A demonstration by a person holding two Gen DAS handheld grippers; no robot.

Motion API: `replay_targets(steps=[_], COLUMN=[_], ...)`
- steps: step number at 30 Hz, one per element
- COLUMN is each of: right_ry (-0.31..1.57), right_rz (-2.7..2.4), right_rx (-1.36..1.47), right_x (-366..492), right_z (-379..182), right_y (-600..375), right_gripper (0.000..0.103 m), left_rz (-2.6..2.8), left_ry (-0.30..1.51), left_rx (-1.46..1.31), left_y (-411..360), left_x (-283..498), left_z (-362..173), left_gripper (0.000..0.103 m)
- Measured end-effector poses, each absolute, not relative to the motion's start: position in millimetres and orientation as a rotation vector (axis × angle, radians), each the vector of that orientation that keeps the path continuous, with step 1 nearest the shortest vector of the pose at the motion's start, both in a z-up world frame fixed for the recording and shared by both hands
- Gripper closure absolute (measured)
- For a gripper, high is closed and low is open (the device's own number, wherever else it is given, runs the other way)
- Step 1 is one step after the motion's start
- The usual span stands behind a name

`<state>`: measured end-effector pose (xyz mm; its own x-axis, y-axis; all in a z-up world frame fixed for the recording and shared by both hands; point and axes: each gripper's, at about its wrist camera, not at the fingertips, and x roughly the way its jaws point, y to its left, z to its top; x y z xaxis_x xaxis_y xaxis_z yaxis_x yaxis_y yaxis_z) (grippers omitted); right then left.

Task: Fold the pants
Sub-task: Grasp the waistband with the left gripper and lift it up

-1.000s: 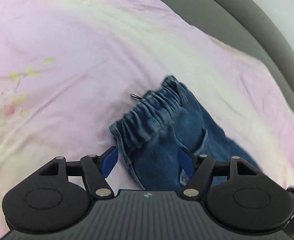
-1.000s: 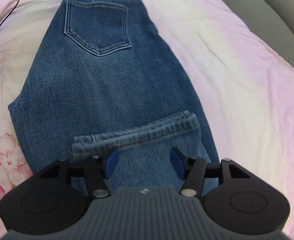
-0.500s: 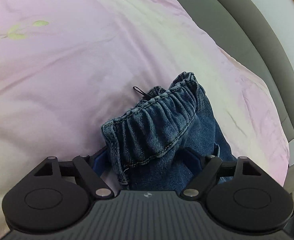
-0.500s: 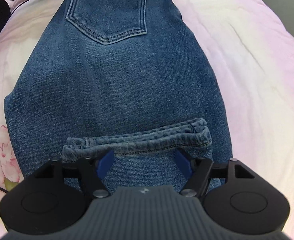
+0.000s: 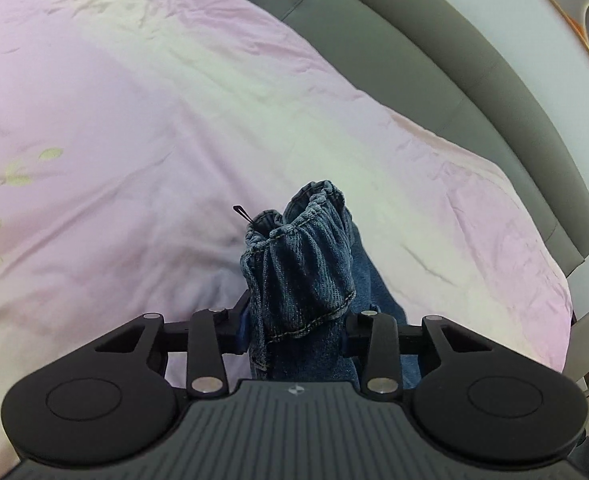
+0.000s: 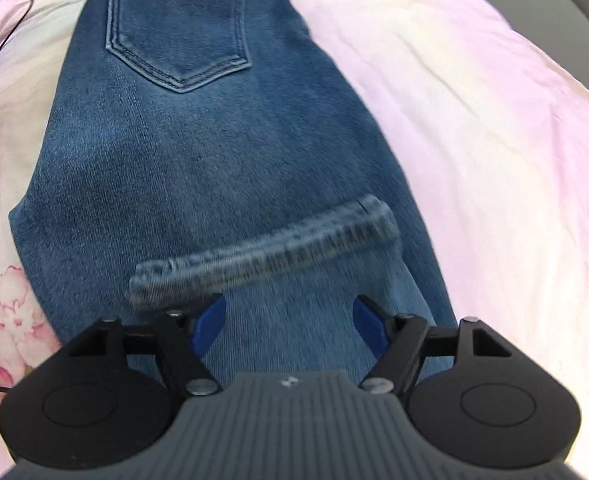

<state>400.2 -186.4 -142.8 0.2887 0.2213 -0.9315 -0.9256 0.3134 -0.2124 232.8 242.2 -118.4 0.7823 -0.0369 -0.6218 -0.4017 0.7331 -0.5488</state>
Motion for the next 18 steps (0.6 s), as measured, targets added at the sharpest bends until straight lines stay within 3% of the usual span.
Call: replay_targets(steps=[11,18], right_ry=[0.998,1.056], right_rz=[0.716,0.572], right_rx=[-0.777,-0.703], right_x=[368,353], right_z=[-108,-123], right_y=[-273,-332], right_gripper=[0.033,0.033], left_rz=[-0.008,-0.178], left_ry=[0.507,0.517], left_rx=[-0.416,-0.196], left_y=[106,-25], left_x=[249,275], left_z=[11,44], left_gripper=[0.066,0.067])
